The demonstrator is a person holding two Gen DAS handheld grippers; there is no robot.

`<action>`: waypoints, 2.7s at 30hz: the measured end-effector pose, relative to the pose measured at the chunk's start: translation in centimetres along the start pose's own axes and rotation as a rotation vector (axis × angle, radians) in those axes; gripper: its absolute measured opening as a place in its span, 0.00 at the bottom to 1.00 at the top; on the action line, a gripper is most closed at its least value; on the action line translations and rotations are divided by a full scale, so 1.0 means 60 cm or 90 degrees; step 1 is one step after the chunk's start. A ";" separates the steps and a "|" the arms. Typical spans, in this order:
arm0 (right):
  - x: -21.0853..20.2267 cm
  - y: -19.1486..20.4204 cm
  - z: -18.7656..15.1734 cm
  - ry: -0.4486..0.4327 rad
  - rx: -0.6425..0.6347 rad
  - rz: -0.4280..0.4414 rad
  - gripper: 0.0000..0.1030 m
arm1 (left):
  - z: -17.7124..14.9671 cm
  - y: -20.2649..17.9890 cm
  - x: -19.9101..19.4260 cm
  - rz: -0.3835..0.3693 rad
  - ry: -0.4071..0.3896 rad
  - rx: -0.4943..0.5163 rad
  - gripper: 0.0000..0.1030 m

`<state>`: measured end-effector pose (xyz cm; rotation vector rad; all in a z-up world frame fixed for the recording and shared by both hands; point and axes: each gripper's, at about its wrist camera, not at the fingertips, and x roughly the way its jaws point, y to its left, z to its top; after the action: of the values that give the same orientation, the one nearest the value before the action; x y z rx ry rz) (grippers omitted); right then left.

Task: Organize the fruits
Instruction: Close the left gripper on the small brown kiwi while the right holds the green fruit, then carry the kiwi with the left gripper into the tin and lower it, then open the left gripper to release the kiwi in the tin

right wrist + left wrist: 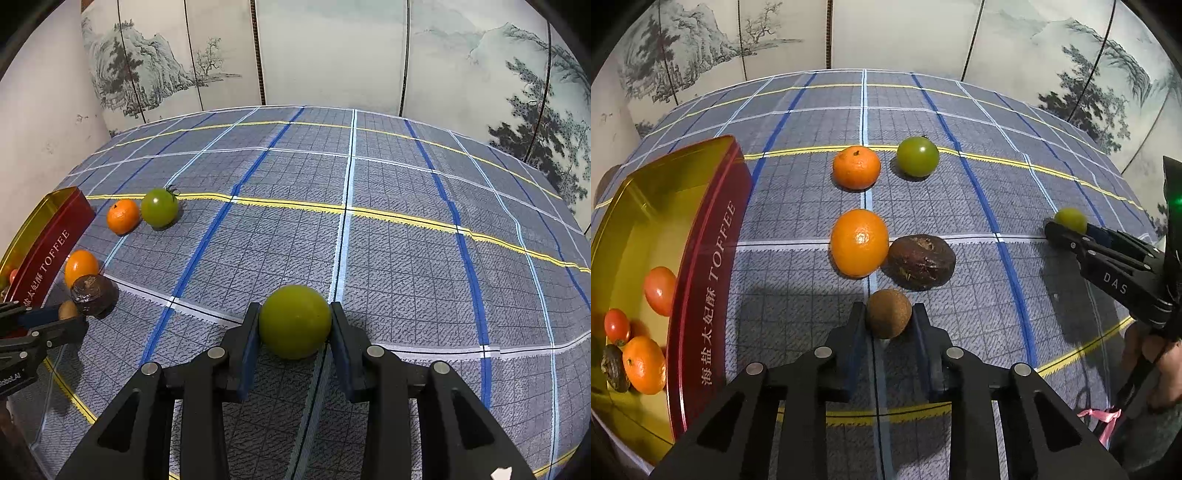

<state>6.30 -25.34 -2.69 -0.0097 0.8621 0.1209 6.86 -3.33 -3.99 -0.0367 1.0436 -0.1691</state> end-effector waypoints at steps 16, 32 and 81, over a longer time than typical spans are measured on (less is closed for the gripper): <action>0.002 0.001 -0.001 0.001 -0.002 -0.003 0.33 | -0.009 0.010 -0.048 0.028 -0.030 0.003 0.25; 0.002 0.004 -0.004 0.002 -0.011 -0.013 0.33 | -0.003 0.044 -0.104 0.053 -0.069 -0.017 0.25; 0.001 0.008 -0.004 0.003 -0.014 -0.017 0.33 | -0.048 0.279 -0.110 0.200 -0.053 -0.152 0.25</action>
<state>6.09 -24.88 -2.86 -0.0421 0.8654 0.1059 3.16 14.37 -1.67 -0.0933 0.9691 0.2410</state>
